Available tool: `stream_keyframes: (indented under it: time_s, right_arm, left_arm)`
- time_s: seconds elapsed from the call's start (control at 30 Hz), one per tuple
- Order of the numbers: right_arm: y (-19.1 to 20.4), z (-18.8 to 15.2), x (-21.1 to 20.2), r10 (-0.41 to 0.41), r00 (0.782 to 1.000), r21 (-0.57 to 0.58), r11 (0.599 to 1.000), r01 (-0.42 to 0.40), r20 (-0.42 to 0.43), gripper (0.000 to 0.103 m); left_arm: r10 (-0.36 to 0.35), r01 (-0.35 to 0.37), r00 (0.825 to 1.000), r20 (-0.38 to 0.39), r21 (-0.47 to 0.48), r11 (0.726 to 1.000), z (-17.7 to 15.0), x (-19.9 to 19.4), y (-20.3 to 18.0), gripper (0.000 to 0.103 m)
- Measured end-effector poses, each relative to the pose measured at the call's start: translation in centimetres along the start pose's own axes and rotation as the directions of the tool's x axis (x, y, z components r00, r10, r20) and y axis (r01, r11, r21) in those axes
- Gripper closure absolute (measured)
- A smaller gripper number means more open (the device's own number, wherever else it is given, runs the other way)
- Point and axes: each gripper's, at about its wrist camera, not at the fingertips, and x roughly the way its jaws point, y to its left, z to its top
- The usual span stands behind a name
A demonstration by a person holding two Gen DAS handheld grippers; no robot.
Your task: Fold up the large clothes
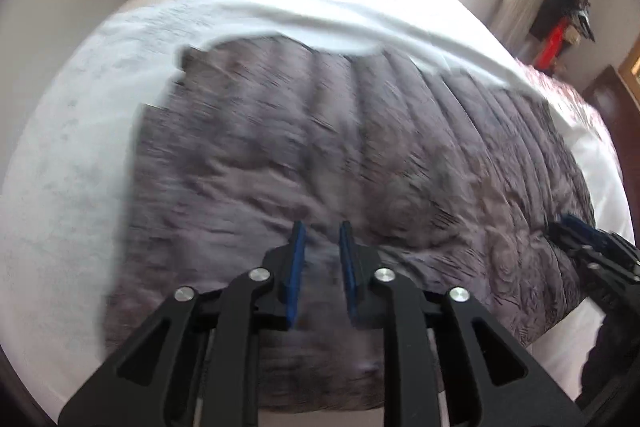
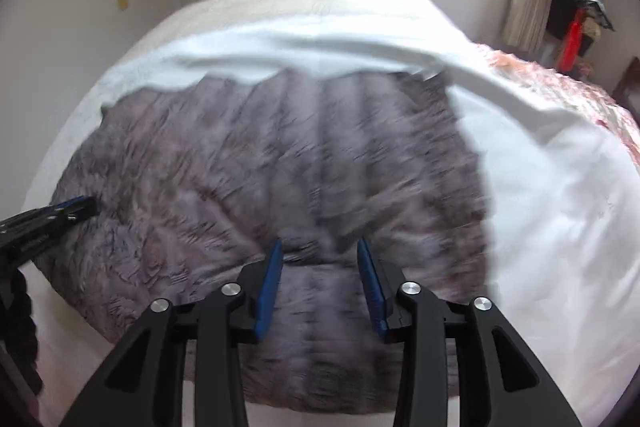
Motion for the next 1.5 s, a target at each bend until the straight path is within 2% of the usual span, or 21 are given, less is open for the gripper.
stream_keyframes:
  time_s: [0.07,0.27,0.33,0.4,0.5,0.63,0.67,0.8,0.93,1.03,1.07,1.17,1.23,1.27,1.37,1.5]
  right_arm:
    - [-2.6,0.8,-0.8,0.025,1.000,0.058,0.998,-0.026,0.004,0.051]
    - [-9.7,2.3,-0.4,0.024,0.999,0.192,0.981,-0.019,-0.022,0.042]
    - [-11.1,2.5,0.3,0.052,0.998,0.205,0.978,-0.043,-0.038,0.040]
    - [-11.7,2.5,1.0,0.070,0.996,0.217,0.975,-0.057,-0.053,0.034]
    - [-12.5,2.7,2.4,0.149,0.985,0.253,0.959,-0.124,-0.082,0.032]
    - [-12.6,2.7,4.3,0.242,0.964,0.288,0.936,-0.201,-0.113,0.031]
    - [-12.6,2.7,4.8,0.264,0.957,0.292,0.931,-0.220,-0.122,0.028]
    - [-12.4,2.7,6.4,0.287,0.946,0.296,0.926,-0.234,-0.148,0.024]
    - [-12.5,2.7,7.9,0.365,0.920,0.345,0.890,-0.299,-0.143,0.022]
    - [-12.2,3.0,8.2,0.393,0.911,0.346,0.878,-0.330,-0.128,0.028]
    - [-12.1,3.1,8.2,0.403,0.906,0.343,0.875,-0.342,-0.126,0.036]
    - [-11.7,3.2,7.8,0.434,0.895,0.331,0.864,-0.379,-0.108,0.057]
    - [-11.4,3.4,7.2,0.439,0.894,0.319,0.863,-0.392,-0.089,0.068]
    - [-11.4,3.5,6.8,0.442,0.894,0.320,0.860,-0.397,-0.078,0.075]
    - [-11.4,3.8,4.7,0.457,0.889,0.321,0.845,-0.427,-0.020,0.081]
    - [-10.6,4.2,0.7,0.463,0.886,0.284,0.847,-0.449,0.019,0.083]
  left_arm:
    - [0.020,-0.020,1.000,0.020,-0.036,0.999,0.9,-1.1,2.4,0.068]
    - [0.085,-0.087,0.996,-0.017,-0.093,0.992,3.0,-0.9,8.3,0.057]
    - [0.064,-0.068,0.997,-0.035,-0.108,0.992,3.1,-0.4,9.6,0.055]
    - [0.034,-0.039,0.998,-0.044,-0.121,0.992,3.3,0.0,10.4,0.045]
    - [0.003,-0.010,0.999,-0.052,-0.132,0.991,3.5,0.9,10.5,0.042]
    - [-0.028,0.017,0.997,-0.073,-0.141,0.990,3.8,2.2,10.7,0.040]
    - [-0.043,0.031,0.996,-0.079,-0.147,0.989,3.9,2.7,10.9,0.039]
    - [-0.082,0.064,0.992,-0.092,-0.183,0.981,4.7,4.2,11.2,0.037]
    - [-0.134,0.107,0.985,-0.106,-0.231,0.967,5.7,5.8,11.7,0.036]
    - [-0.176,0.140,0.978,-0.112,-0.271,0.952,6.3,6.9,11.8,0.035]
    - [-0.188,0.150,0.976,-0.113,-0.281,0.948,6.5,7.2,11.8,0.035]
    - [-0.254,0.211,0.962,-0.100,-0.320,0.924,7.1,7.7,12.1,0.058]
    - [-0.249,0.212,0.965,-0.085,-0.309,0.927,7.4,7.3,12.0,0.074]
    - [-0.241,0.210,0.968,-0.070,-0.301,0.930,7.5,6.9,11.8,0.085]
    - [-0.232,0.214,0.973,-0.016,-0.321,0.922,7.9,5.1,11.5,0.091]
    - [-0.246,0.245,0.969,0.036,-0.315,0.917,8.7,1.9,10.5,0.093]
